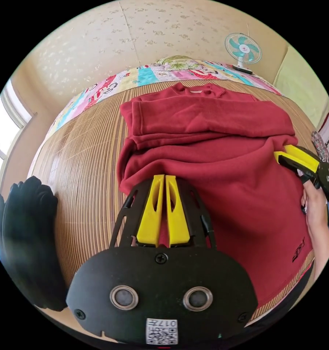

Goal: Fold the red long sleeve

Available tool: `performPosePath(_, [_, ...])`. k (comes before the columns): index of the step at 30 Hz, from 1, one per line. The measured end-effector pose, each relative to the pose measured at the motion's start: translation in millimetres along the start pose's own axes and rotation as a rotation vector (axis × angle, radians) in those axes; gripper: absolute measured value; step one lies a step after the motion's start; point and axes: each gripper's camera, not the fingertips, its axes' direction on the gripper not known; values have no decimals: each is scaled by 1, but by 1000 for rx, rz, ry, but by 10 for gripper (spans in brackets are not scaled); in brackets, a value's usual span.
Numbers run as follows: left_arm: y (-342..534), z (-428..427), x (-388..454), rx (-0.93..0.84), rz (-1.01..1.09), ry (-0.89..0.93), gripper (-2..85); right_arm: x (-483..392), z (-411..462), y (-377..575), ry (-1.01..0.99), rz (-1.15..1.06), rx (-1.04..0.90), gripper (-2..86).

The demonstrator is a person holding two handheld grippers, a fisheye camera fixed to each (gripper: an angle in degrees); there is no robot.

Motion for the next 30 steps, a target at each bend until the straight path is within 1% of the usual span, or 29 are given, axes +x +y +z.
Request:
performPosePath(2, [-6, 3, 8, 1, 15, -41, -9, -7, 3, -11, 46, -19, 7, 118])
performPosePath(4, [-7, 4, 25, 3, 47, -129, -9, -9, 3, -16, 59, -21, 11, 116])
performPosePath(6, [-6, 2, 28, 7, 49, -145, -7, -3, 0, -18, 41, 0, 9, 116])
performPosePath(8, [-7, -1, 21, 6, 19, -108, -3, 13, -6, -23, -48, 34, -23, 121])
performPosePath(10, [-6, -8, 2, -2, -31, 2, 4, 28, -18, -25, -109, 53, -99, 125])
performPosePath(11, [-6, -10, -4, -7, -48, 33, 6, 33, -33, -21, -106, 52, -125, 126])
performPosePath(12, [-2, -19, -14, -19, -92, 76, 14, 35, -44, -15, -95, 50, -112, 126])
performPosePath(13, [7, -33, -23, -11, -158, 73, 24, 38, -71, 3, -85, 46, -53, 126])
performPosePath(14, [14, -43, -26, 10, -186, 55, 31, 43, -95, 27, -104, 54, -8, 131])
performPosePath(16, [62, -96, -31, 176, -175, 19, 57, 56, -120, 64, -175, 82, -22, 145])
performPosePath(18, [108, -132, -38, 280, -153, 47, 75, 72, -141, 107, -208, 135, -5, 157])
performPosePath(20, [154, -159, -51, 324, -197, 53, 88, 90, -165, 162, -204, 212, 57, 164])
performPosePath(22, [204, -175, -71, 300, -300, 123, 107, 99, -170, 188, -221, 270, 53, 168])
performPosePath(23, [214, -175, -75, 277, -320, 154, 113, 102, -167, 199, -253, 302, 15, 170])
performPosePath(24, [229, -171, -81, 226, -366, 195, 121, 103, -165, 204, -266, 321, -1, 172])
performPosePath(25, [239, -164, -84, 170, -403, 198, 124, 102, -158, 214, -292, 345, -33, 167])
performPosePath(26, [241, -159, -85, 141, -414, 196, 119, 99, -151, 222, -283, 357, -48, 156])
performPosePath(27, [243, -147, -85, 72, -423, 192, 109, 97, -154, 226, -260, 354, -27, 148])
performPosePath(28, [244, -146, -86, 88, -417, 170, 95, 94, -157, 230, -210, 356, -29, 120])
performPosePath(29, [243, -148, -87, 92, -403, 184, 88, 92, -162, 231, -225, 323, -32, 80])
performPosePath(30, [239, -149, -91, 58, -392, 253, 65, 92, -165, 232, -263, 306, -34, 72])
